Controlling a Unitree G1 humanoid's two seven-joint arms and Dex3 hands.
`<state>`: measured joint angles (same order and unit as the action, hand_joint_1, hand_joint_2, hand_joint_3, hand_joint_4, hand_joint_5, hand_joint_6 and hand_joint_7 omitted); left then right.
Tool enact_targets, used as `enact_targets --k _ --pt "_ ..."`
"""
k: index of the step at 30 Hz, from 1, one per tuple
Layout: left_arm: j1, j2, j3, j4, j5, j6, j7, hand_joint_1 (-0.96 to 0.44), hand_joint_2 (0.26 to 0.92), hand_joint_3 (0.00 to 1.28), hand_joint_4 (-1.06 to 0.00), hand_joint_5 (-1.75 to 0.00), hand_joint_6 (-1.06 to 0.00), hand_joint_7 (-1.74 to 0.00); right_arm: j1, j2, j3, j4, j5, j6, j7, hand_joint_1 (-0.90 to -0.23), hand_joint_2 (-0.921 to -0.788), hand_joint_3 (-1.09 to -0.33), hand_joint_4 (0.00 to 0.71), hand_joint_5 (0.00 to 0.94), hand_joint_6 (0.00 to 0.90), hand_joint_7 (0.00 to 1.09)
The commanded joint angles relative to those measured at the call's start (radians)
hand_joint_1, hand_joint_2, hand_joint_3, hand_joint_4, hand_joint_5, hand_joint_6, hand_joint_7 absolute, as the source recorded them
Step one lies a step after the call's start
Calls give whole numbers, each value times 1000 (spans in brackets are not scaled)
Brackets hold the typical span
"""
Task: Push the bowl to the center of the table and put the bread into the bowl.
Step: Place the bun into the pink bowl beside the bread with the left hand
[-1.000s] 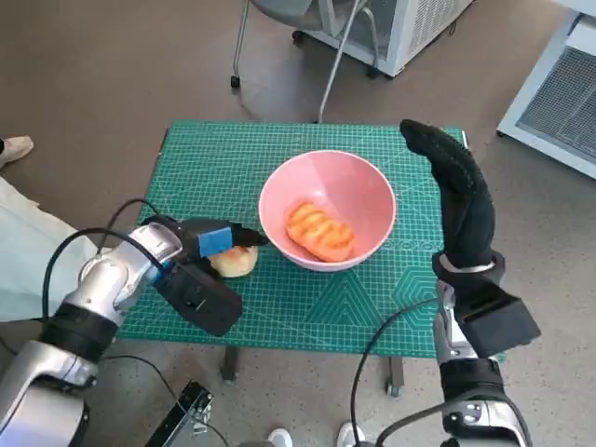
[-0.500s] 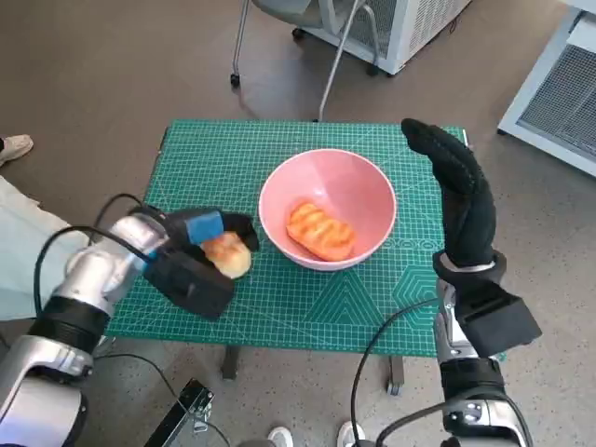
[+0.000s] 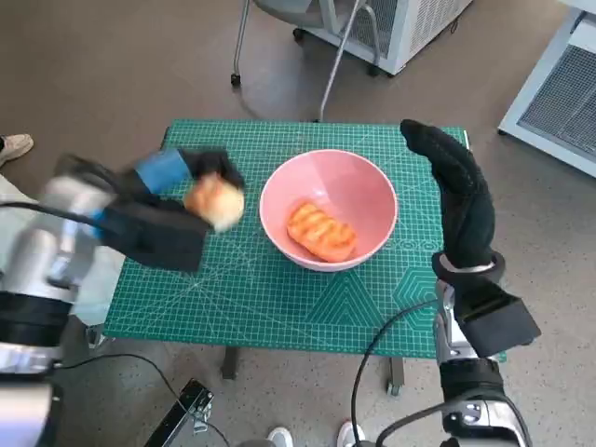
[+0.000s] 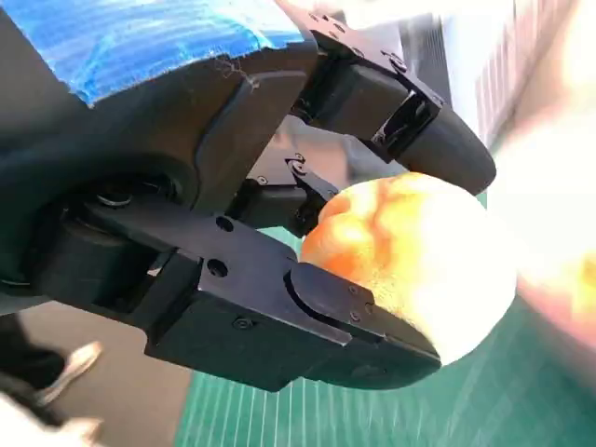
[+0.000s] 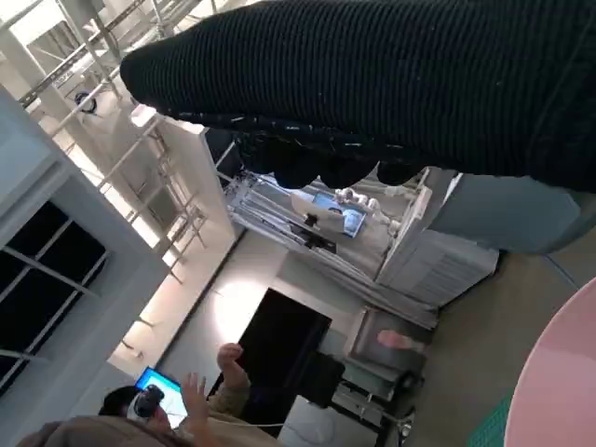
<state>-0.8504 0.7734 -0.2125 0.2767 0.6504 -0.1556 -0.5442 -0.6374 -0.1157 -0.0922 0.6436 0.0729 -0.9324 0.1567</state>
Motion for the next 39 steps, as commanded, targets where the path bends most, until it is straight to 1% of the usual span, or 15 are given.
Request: enact_targets --k 1,5,8,15,18,21,23,25,26,27,28,30,33,36,39 --pt "16 -25 46 -174 -47 57 -9 3 902 127 -589 -1236 -668 -1167 17 -4 2 12 -2 14 7 -544 -921 -751 386 28 42 860" --pt "11 -60 31 -228 -44 40 31 3 880 138 -607 -1203 -717 -1131 12 -7 1 15 2 15 12 -540 -921 -753 385 28 41 860" --pt "-5 -83 7 -219 -36 -6 63 3 902 84 -608 -1174 -747 -1117 9 -8 2 17 4 15 14 -540 -921 -754 385 27 41 861" --pt "-81 -174 -89 -50 11 -167 180 2 919 54 -577 -1217 -773 -1072 -1 -12 1 29 5 15 21 -541 -921 -755 385 27 39 863" --pt "-117 -210 -142 52 67 -232 255 1 920 102 -539 -1177 -711 -1212 -5 -14 1 33 6 15 24 -541 -921 -755 385 27 39 863" --pt "-158 -254 -198 165 124 -277 329 0 920 137 -509 -1182 -667 -1285 -7 -15 1 32 8 16 26 -540 -921 -755 385 27 39 864" --pt "-174 -287 -219 224 132 -278 337 0 921 154 -494 -1201 -643 -1307 -6 -16 0 30 10 18 28 -540 -921 -756 385 27 39 864" --pt "-179 -318 -234 268 127 -261 320 -1 921 215 -415 -1304 -578 -1350 -6 -18 -1 27 12 20 29 -540 -921 -756 385 27 39 864" --pt "-180 -329 -239 283 126 -252 311 -124 921 252 -356 -1099 -513 -1410 -5 -18 -2 26 13 21 29 -541 -921 -756 385 27 38 864" --pt "-181 -336 -250 294 137 -242 305 -168 921 266 -351 -995 -489 -1433 -4 -20 -3 23 14 22 30 -541 -921 -756 385 27 38 864" --pt "-182 -341 -259 305 145 -237 302 -187 911 255 -344 -787 -422 -1312 -4 -21 -4 23 15 22 30 -542 -921 -756 385 27 38 864" --pt "-190 -352 -292 331 183 -222 307 -159 914 137 -365 -390 -408 -760 0 -24 -5 15 18 25 32 -545 -921 -755 385 27 38 865" --pt "-199 -369 -317 370 205 -218 316 -161 919 59 -369 -142 -431 -420 6 -29 -9 2 23 31 35 -549 -921 -755 385 27 38 865" --pt "-205 -379 -333 402 221 -217 331 -182 920 35 -364 -53 -446 -297 9 -36 -13 -3 27 36 35 -556 -921 -754 385 26 38 866" --pt "-207 -388 -339 428 225 -212 338 -205 921 30 -352 -18 -453 -250 11 -41 -16 -6 25 38 31 -560 -921 -753 385 26 38 866"
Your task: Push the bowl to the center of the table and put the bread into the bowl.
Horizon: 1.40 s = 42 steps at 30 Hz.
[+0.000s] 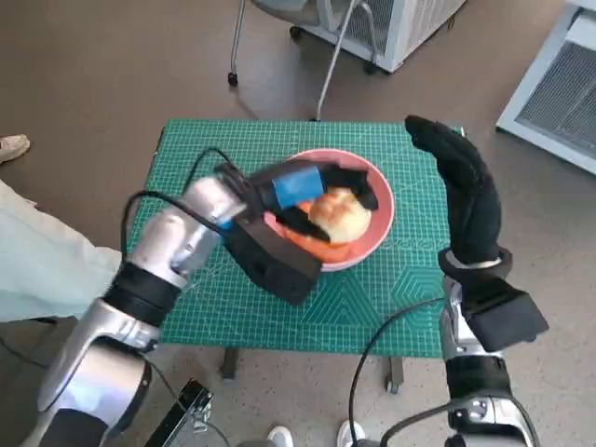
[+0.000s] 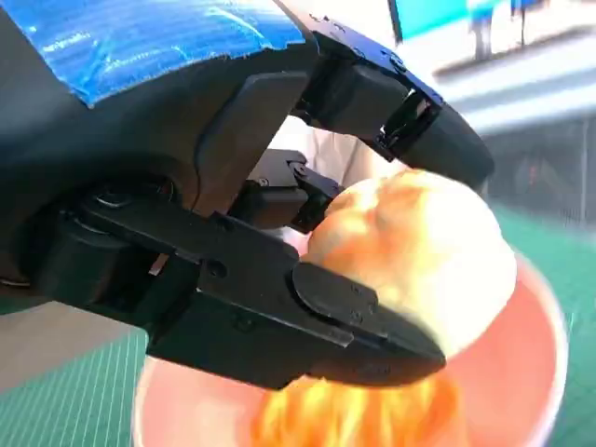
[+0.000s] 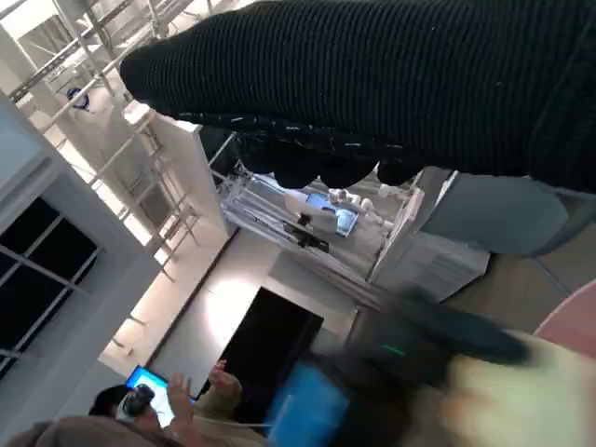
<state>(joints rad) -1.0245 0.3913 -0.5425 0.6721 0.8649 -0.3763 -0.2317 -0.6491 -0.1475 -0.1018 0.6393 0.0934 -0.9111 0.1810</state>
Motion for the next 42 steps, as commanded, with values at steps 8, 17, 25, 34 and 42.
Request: enact_targets --k 8,17,25,34,42 --pt "-10 -11 13 46 -31 6 51 -228 921 49 -341 -1 -479 -218 19 -16 -12 -11 -19 22 -15 -544 -921 -757 393 30 38 865" --pt "8 -11 60 45 -114 -13 65 -218 921 72 -412 -34 -553 -235 12 -17 -14 -11 -39 26 -31 -552 -921 -758 397 32 40 865" --pt "30 0 123 48 -199 -62 101 -200 921 80 -584 -91 -679 -330 1 -20 -10 -3 -55 20 -36 -561 -921 -755 398 32 40 867" --pt "81 33 226 36 -312 -139 150 -337 921 224 -715 -137 -509 -1314 -13 -19 -10 -1 -53 22 -31 -569 -921 -755 398 32 29 867" --pt "211 -3 407 -1 -538 -235 221 -351 921 254 -713 -166 -474 -1434 -26 -14 -15 -20 4 52 -3 -563 -921 -759 398 32 28 872"
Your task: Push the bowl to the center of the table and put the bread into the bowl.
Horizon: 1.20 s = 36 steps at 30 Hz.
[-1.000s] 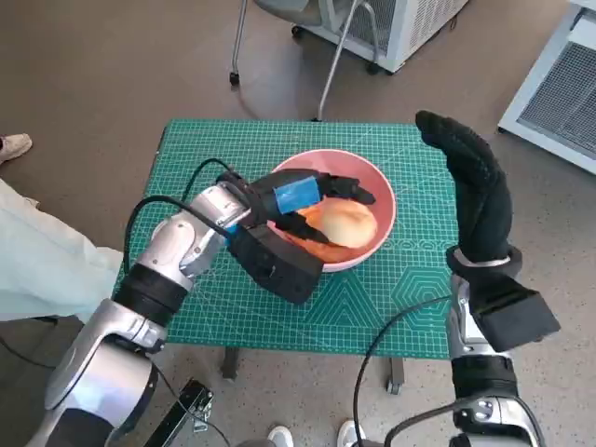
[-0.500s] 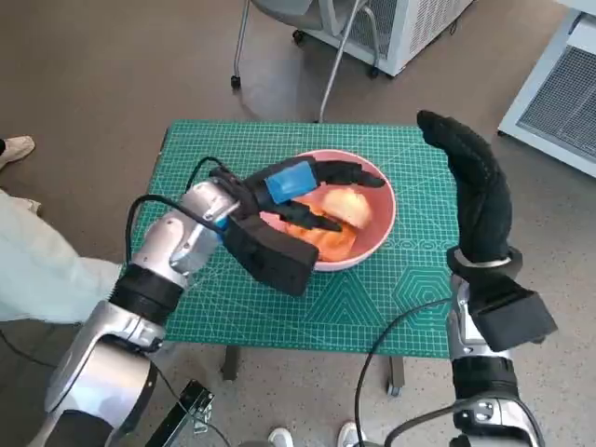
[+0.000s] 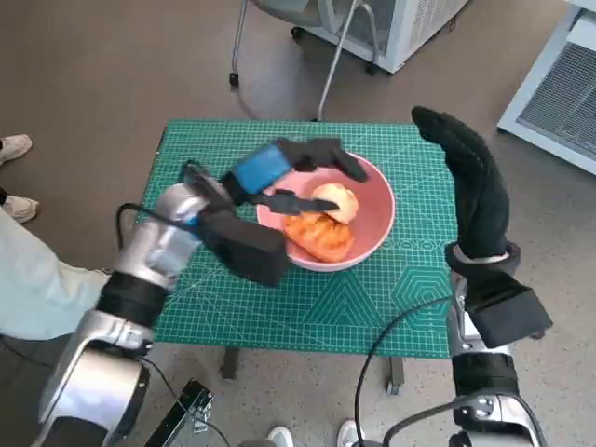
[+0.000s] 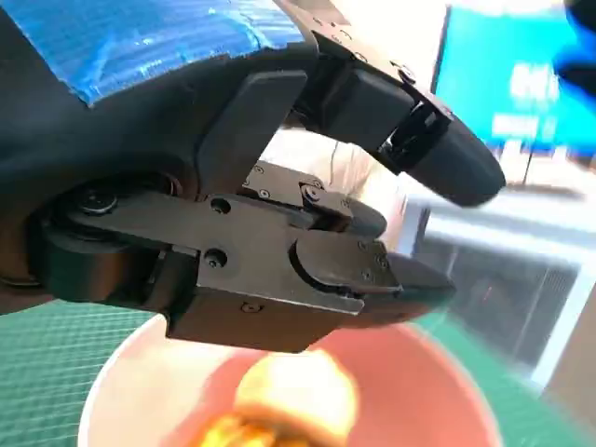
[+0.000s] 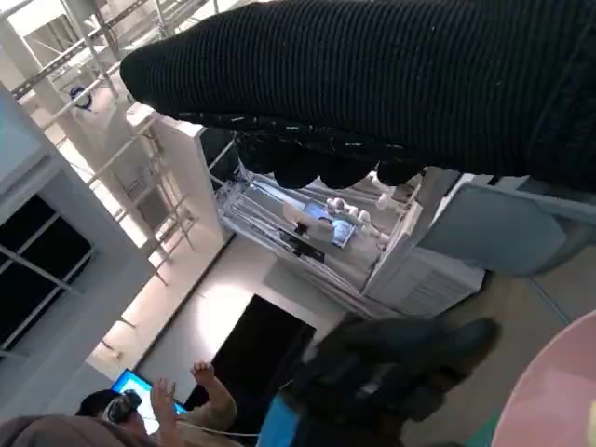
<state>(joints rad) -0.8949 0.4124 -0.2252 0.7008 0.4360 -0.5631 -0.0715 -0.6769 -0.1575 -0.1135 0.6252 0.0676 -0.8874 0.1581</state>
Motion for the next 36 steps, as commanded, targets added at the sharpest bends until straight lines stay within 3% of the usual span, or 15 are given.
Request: enact_targets --k 1,4,8,13,24,36 --pt "96 -33 103 -36 -124 -59 75 -351 921 256 -707 -168 -471 -1439 1 -3 -3 -8 36 32 22 -561 -921 -760 398 32 30 874" --pt "148 -63 150 -83 -184 -88 113 -351 921 260 -700 -178 -466 -1447 -4 2 -2 -20 41 45 20 -560 -921 -761 398 32 35 875" --pt "209 -96 194 -153 -256 -101 120 -350 921 277 -543 -503 -446 -1468 -12 5 -1 -29 30 49 7 -568 -921 -756 400 33 45 875" --pt "254 -109 212 -222 -305 -88 89 -348 921 292 -445 -716 -429 -1487 -25 7 1 -31 10 60 -8 -571 -921 -749 402 33 60 862" --pt "297 -147 232 -307 -405 -53 16 -346 921 331 -336 -796 -385 -1534 -53 17 11 -31 13 78 4 -576 -921 -732 407 32 88 823" --pt "308 -186 253 -337 -414 -33 14 -343 921 363 -307 -848 -350 -1570 -58 8 17 -39 25 91 27 -579 -921 -724 406 28 93 798"
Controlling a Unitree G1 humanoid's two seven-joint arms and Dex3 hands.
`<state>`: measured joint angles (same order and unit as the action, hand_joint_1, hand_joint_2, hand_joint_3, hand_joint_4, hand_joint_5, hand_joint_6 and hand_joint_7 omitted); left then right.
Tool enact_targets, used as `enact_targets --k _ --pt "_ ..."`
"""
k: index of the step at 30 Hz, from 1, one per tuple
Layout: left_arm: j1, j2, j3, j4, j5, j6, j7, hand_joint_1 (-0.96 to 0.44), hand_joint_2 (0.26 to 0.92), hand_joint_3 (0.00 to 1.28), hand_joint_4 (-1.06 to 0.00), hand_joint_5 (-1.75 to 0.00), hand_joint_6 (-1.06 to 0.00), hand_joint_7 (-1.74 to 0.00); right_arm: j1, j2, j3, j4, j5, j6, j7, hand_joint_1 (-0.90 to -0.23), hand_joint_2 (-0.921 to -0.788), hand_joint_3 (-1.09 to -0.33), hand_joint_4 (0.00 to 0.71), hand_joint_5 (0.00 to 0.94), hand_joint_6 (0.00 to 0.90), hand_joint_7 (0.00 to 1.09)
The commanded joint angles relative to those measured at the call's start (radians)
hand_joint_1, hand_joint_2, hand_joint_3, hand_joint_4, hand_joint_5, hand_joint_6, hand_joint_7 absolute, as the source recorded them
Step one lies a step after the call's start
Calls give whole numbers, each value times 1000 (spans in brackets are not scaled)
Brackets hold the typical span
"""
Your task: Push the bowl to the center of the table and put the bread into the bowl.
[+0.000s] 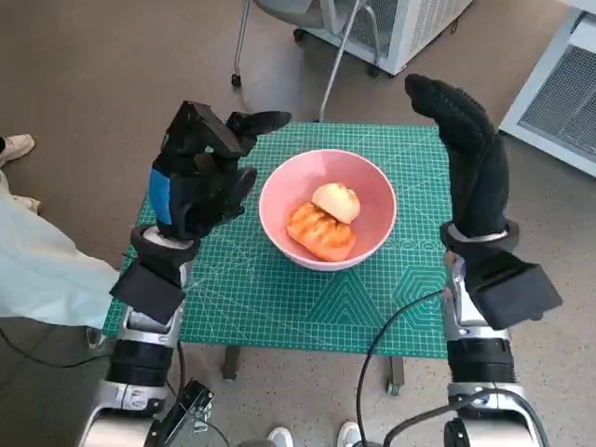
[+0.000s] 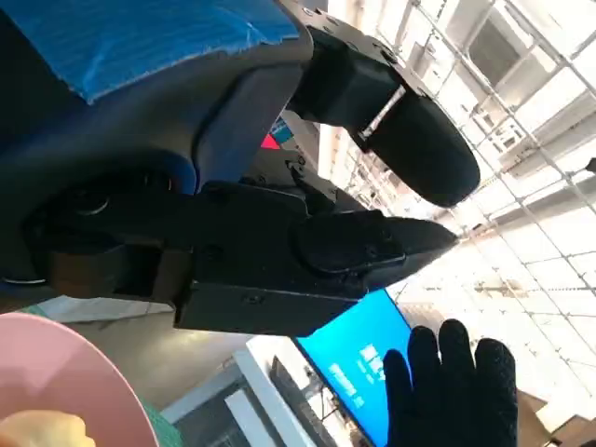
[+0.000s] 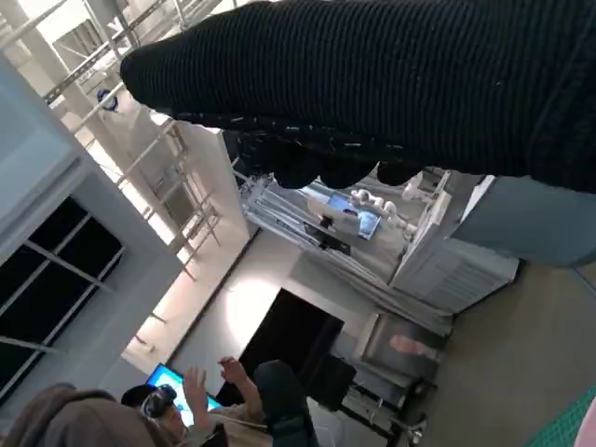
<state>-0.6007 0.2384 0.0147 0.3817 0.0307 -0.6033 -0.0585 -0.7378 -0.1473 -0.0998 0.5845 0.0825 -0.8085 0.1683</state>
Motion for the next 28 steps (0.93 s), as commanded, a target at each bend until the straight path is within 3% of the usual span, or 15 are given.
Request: enact_targets --k 1,28 --pt "14 -14 14 -20 -5 8 2 -343 921 364 -305 -848 -349 -1571 4 -3 3 3 10 12 18 -578 -921 -725 406 28 93 797" --pt "16 -35 22 -48 27 36 29 -342 921 374 -304 -778 -337 -1584 26 -5 3 29 -11 -20 14 -576 -921 -732 405 23 84 806"
